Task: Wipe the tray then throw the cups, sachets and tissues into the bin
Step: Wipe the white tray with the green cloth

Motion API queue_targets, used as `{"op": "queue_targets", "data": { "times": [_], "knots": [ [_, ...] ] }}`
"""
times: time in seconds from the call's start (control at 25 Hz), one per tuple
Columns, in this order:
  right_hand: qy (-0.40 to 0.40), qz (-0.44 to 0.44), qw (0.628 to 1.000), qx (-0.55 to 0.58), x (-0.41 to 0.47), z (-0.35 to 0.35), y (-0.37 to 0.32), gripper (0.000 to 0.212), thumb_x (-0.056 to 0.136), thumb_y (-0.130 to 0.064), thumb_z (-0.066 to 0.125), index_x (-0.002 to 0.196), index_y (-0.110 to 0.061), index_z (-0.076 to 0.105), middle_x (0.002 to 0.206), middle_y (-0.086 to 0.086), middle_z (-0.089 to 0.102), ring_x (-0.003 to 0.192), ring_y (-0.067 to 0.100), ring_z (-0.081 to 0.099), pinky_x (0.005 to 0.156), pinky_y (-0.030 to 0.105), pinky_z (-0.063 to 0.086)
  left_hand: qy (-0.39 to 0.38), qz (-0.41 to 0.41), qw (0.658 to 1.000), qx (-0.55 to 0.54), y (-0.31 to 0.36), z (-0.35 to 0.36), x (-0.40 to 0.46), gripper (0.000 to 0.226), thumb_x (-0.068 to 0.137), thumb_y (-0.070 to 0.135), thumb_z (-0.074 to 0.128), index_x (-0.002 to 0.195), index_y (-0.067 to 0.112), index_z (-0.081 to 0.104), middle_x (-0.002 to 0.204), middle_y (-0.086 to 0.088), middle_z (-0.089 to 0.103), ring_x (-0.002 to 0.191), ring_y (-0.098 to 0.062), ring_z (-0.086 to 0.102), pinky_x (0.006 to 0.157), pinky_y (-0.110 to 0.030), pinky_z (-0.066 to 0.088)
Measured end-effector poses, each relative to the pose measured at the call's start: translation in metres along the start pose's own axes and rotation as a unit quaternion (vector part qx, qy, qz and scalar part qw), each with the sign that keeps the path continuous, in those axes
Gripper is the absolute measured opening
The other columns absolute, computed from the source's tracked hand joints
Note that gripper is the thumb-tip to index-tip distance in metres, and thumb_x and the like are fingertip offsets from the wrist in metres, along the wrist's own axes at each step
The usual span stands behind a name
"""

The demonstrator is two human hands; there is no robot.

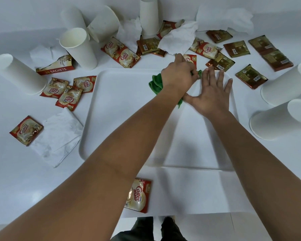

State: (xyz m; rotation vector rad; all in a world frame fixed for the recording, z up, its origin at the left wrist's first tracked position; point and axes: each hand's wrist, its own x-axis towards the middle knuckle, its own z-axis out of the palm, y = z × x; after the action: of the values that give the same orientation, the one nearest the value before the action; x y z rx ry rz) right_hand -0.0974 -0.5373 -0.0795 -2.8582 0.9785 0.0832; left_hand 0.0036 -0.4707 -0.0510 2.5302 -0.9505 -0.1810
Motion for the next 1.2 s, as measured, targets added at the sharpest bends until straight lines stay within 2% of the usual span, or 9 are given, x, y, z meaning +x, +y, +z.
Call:
{"op": "queue_targets", "data": {
  "times": [0.16, 0.4, 0.6, 0.72, 0.8, 0.84, 0.96, 1.08, 1.2],
  "knots": [
    [0.006, 0.005, 1.0, 0.014, -0.001, 0.0, 0.001, 0.106, 0.074, -0.08, 0.033, 0.15, -0.015, -0.002, 0.159, 0.002, -0.006, 0.146, 0.026, -0.012, 0.117, 0.049, -0.008, 0.047, -0.067, 0.996, -0.016, -0.017, -0.008, -0.01, 0.019, 0.084, 0.044, 0.059, 0.096, 0.034, 0.07, 0.117, -0.002, 0.05, 0.098, -0.022, 0.059, 0.069, -0.029, 0.041],
    [0.012, 0.002, 0.999, 0.044, -0.004, -0.002, 0.002, 0.106, 0.073, -0.079, 0.037, 0.149, -0.016, -0.001, 0.159, 0.001, -0.005, 0.146, 0.025, -0.011, 0.117, 0.048, -0.009, 0.076, -0.163, 0.983, -0.03, -0.062, -0.032, -0.021, 0.021, 0.083, 0.046, 0.061, 0.096, 0.033, 0.07, 0.117, 0.0, 0.052, 0.095, -0.022, 0.06, 0.07, -0.027, 0.04],
    [0.013, 0.003, 0.998, 0.054, -0.003, -0.001, 0.002, 0.107, 0.073, -0.08, 0.038, 0.15, -0.015, 0.0, 0.159, 0.001, -0.004, 0.146, 0.025, -0.01, 0.117, 0.047, -0.009, 0.118, -0.248, 0.961, 0.017, -0.105, -0.053, -0.034, 0.032, 0.086, 0.043, 0.055, 0.107, 0.024, 0.069, 0.12, -0.008, 0.052, 0.098, -0.031, 0.06, 0.075, -0.033, 0.044],
    [0.034, 0.002, 0.997, 0.072, -0.003, -0.001, 0.002, 0.105, 0.073, -0.077, 0.044, 0.15, -0.014, 0.008, 0.159, 0.002, 0.003, 0.147, 0.025, -0.006, 0.117, 0.048, -0.006, 0.125, -0.281, 0.951, 0.035, -0.125, -0.064, -0.04, 0.034, 0.088, 0.039, 0.05, 0.108, 0.017, 0.067, 0.12, -0.013, 0.05, 0.095, -0.036, 0.061, 0.079, -0.038, 0.047],
    [0.076, -0.017, 0.991, 0.113, -0.006, -0.002, 0.001, 0.094, 0.075, -0.071, 0.049, 0.146, -0.013, 0.025, 0.157, 0.006, 0.017, 0.146, 0.027, 0.006, 0.116, 0.049, 0.003, 0.126, -0.284, 0.95, 0.032, -0.127, -0.067, -0.043, 0.033, 0.088, 0.039, 0.048, 0.106, 0.016, 0.066, 0.118, -0.013, 0.049, 0.092, -0.037, 0.061, 0.082, -0.042, 0.051],
    [0.107, -0.036, 0.985, 0.134, -0.01, -0.004, 0.0, 0.085, 0.076, -0.067, 0.049, 0.14, -0.013, 0.037, 0.152, 0.008, 0.029, 0.144, 0.028, 0.017, 0.115, 0.049, 0.012, 0.126, -0.28, 0.951, 0.028, -0.126, -0.069, -0.045, 0.033, 0.088, 0.038, 0.048, 0.106, 0.017, 0.066, 0.117, -0.013, 0.049, 0.092, -0.036, 0.061, 0.082, -0.042, 0.052],
    [0.173, -0.078, 0.971, 0.147, -0.027, -0.02, -0.001, 0.049, 0.083, -0.045, 0.049, 0.119, -0.014, 0.06, 0.127, 0.009, 0.058, 0.119, 0.031, 0.049, 0.095, 0.043, 0.039, 0.131, -0.265, 0.955, 0.003, -0.125, -0.072, -0.051, 0.035, 0.087, 0.04, 0.051, 0.109, 0.018, 0.067, 0.119, -0.013, 0.048, 0.093, -0.034, 0.06, 0.08, -0.037, 0.049],
    [0.176, -0.083, 0.96, 0.199, -0.065, -0.035, 0.0, 0.023, 0.088, -0.025, 0.052, 0.103, -0.016, 0.067, 0.105, 0.005, 0.067, 0.1, 0.027, 0.055, 0.079, 0.039, 0.047, 0.134, -0.241, 0.961, -0.022, -0.119, -0.073, -0.061, 0.034, 0.086, 0.042, 0.054, 0.108, 0.022, 0.069, 0.12, -0.011, 0.048, 0.098, -0.031, 0.059, 0.081, -0.035, 0.047],
    [0.174, -0.079, 0.963, 0.19, -0.108, -0.034, 0.007, 0.021, 0.087, -0.02, 0.05, 0.098, -0.016, 0.067, 0.096, 0.004, 0.067, 0.09, 0.029, 0.057, 0.07, 0.038, 0.048, 0.125, -0.203, 0.97, -0.046, -0.096, -0.069, -0.078, 0.028, 0.084, 0.043, 0.058, 0.101, 0.026, 0.071, 0.121, -0.007, 0.05, 0.102, -0.027, 0.057, 0.078, -0.032, 0.043]
  ]
}}
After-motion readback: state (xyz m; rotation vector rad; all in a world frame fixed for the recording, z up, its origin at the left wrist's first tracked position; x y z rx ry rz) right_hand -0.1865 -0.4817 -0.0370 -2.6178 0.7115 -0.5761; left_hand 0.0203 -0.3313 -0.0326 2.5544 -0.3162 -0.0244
